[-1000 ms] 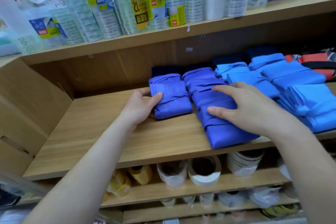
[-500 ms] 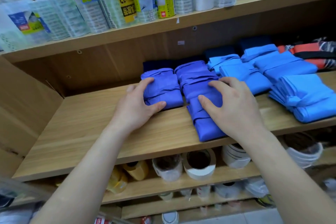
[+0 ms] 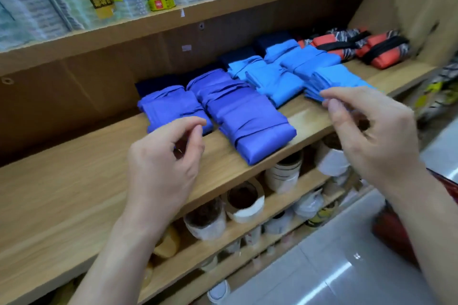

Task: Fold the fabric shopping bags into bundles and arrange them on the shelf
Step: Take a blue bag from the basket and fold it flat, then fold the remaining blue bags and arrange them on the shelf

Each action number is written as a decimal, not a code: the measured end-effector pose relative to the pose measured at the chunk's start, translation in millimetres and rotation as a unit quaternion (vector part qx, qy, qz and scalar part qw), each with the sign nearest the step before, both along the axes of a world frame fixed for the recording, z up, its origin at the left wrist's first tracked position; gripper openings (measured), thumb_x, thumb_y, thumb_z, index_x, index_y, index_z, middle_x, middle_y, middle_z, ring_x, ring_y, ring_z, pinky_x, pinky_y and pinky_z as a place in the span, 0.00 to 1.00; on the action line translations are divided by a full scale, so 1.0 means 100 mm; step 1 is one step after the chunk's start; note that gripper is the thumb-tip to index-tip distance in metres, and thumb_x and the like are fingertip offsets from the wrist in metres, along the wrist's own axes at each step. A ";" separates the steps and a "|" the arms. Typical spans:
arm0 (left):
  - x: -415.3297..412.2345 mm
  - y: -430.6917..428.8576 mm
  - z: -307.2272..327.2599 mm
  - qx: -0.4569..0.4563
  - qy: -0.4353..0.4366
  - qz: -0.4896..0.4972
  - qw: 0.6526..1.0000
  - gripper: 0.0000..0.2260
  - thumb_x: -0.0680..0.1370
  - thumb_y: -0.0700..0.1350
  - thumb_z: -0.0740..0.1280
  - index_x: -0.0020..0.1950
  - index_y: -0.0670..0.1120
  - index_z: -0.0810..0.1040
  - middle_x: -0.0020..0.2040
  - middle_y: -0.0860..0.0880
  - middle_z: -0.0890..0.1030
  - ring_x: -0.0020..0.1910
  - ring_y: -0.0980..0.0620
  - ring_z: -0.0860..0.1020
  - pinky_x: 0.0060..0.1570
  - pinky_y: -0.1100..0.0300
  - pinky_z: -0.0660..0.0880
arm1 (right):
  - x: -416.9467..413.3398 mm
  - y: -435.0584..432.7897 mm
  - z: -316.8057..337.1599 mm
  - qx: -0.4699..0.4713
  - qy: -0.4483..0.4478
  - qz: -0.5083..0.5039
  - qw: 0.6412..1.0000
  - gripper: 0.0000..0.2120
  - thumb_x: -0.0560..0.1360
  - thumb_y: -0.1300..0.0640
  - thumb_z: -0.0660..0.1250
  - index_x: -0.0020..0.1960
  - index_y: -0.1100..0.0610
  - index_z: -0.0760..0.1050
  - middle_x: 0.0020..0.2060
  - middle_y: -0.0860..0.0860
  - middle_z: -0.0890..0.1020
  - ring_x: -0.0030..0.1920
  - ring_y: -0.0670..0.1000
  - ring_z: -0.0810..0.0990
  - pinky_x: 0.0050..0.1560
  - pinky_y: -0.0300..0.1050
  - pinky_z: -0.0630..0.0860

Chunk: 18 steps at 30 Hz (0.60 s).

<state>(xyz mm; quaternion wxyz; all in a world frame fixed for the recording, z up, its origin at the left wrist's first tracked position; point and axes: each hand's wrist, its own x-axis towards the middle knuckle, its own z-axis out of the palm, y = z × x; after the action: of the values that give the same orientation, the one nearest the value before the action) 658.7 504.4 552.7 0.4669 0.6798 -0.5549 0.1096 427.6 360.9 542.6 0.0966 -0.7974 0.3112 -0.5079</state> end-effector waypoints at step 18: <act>-2.23 -0.97 -1.20 0.251 -0.041 -0.386 0.887 0.10 0.73 0.42 0.65 0.49 0.51 0.84 0.43 0.57 0.83 0.43 0.59 0.79 0.45 0.63 0.73 | -3.16 0.86 -1.11 0.302 0.263 -0.323 0.857 0.13 0.76 0.53 0.62 0.58 0.48 0.79 0.44 0.47 0.82 0.45 0.52 0.81 0.44 0.53 0.78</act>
<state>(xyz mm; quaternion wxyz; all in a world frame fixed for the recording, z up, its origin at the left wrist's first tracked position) 436.0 407.6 432.9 0.2628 0.5010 -0.8013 -0.1947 111.9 447.1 431.2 0.0777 -0.6876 0.7032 -0.1629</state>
